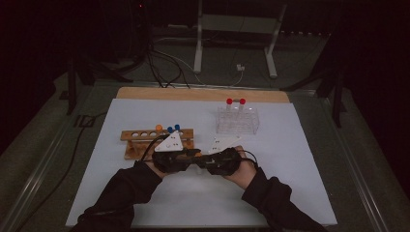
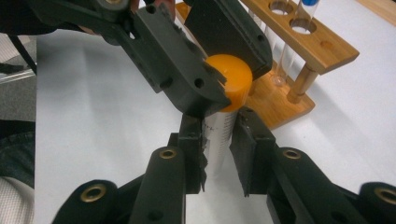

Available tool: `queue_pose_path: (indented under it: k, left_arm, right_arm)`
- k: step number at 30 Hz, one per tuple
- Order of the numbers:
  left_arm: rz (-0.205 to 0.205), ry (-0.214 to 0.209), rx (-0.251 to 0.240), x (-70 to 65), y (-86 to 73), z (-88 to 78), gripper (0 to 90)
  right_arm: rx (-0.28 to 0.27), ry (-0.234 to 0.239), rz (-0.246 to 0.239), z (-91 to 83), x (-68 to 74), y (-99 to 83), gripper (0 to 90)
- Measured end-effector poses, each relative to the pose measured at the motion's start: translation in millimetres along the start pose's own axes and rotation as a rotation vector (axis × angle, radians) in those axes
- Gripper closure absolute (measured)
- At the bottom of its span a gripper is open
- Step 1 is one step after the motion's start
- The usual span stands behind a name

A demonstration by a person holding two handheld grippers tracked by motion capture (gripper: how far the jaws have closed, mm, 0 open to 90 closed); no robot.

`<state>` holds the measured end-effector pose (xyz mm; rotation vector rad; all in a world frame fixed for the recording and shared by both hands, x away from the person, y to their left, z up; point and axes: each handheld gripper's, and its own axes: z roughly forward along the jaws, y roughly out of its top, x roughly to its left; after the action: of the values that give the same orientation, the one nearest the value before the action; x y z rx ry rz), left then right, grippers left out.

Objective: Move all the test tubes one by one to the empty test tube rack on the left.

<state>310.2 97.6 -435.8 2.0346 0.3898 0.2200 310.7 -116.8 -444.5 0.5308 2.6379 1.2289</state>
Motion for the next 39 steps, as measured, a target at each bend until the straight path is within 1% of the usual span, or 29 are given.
queue_pose_path:
  k: [1, 2, 4, 6, 8, 9, 11, 13, 18, 21, 23, 26, 28, 30, 34, 39]
  left_arm:
    - [0.0, 0.001, -0.001, 0.3, 0.6, -2.0, 71.7]
    - [-0.002, -0.001, -0.004, 1.0, 1.3, -4.5, 71.8]
    - [-0.005, 0.011, -0.009, 3.4, 2.3, -10.9, 71.8]
    - [-0.012, 0.024, -0.013, 6.0, 3.0, -18.6, 71.8]
    - [-0.019, 0.035, -0.022, 9.0, 3.0, -27.2, 71.8]
    - [-0.017, 0.052, -0.021, 10.4, 2.9, -31.4, 71.8]
    - [-0.026, 0.068, -0.025, 13.8, 2.6, -40.5, 71.9]
    - [-0.029, 0.093, -0.026, 17.2, 2.9, -50.2, 71.9]
    - [-0.047, 0.152, -0.049, 25.8, 5.0, -74.9, 71.9]
    - [-0.049, 0.185, -0.051, 30.7, 5.5, -87.8, 71.9]
    - [-0.054, 0.21, -0.056, 33.8, 5.4, -95.7, 71.9]
    - [-0.064, 0.244, -0.061, 39.9, 5.1, -106.8, 71.9]
    - [-0.077, 0.277, -0.067, 44.5, 4.5, -113.1, 71.9]
    - [-0.091, 0.298, -0.073, 49.6, 3.5, -117.7, 71.8]
    - [-0.101, 0.337, -0.064, 60.1, 3.1, -123.1, 71.9]
    - [-0.115, 0.377, -0.074, 74.7, 3.2, -126.7, 71.8]
  right_arm:
    - [-0.005, -0.005, 0.004, -1.0, 0.5, 0.5, 68.0]
    - [-0.007, -0.002, 0.005, -2.0, 0.6, 0.9, 66.1]
    - [-0.021, -0.012, 0.004, -4.9, -0.2, 1.3, 60.2]
    - [-0.034, -0.017, 0.014, -8.9, -1.8, 1.9, 54.8]
    - [-0.054, -0.032, 0.021, -13.6, -3.1, 2.2, 49.4]
    - [-0.067, -0.036, 0.028, -15.8, -3.9, 2.4, 46.3]
    - [-0.082, -0.041, 0.038, -20.0, -5.6, 2.5, 41.3]
    - [-0.094, -0.05, 0.048, -23.1, -7.3, 2.4, 35.8]
    - [-0.114, -0.062, 0.067, -28.9, -8.4, 1.1, 23.5]
    - [-0.118, -0.069, 0.077, -31.0, -9.0, 0.1, 16.0]
    - [-0.119, -0.07, 0.082, -32.0, -9.5, -0.7, 13.4]
    - [-0.122, -0.068, 0.092, -33.0, -10.9, -1.8, 3.7]
    - [-0.125, -0.066, 0.097, -34.0, -12.2, -2.6, 1.3]
    - [-0.137, -0.05, 0.104, -35.5, -13.7, -3.4, 0.0]
    - [-0.148, -0.055, 0.114, -37.8, -16.0, -3.7, 0.0]
    - [-0.151, -0.066, 0.116, -38.9, -17.4, -4.2, 0.0]
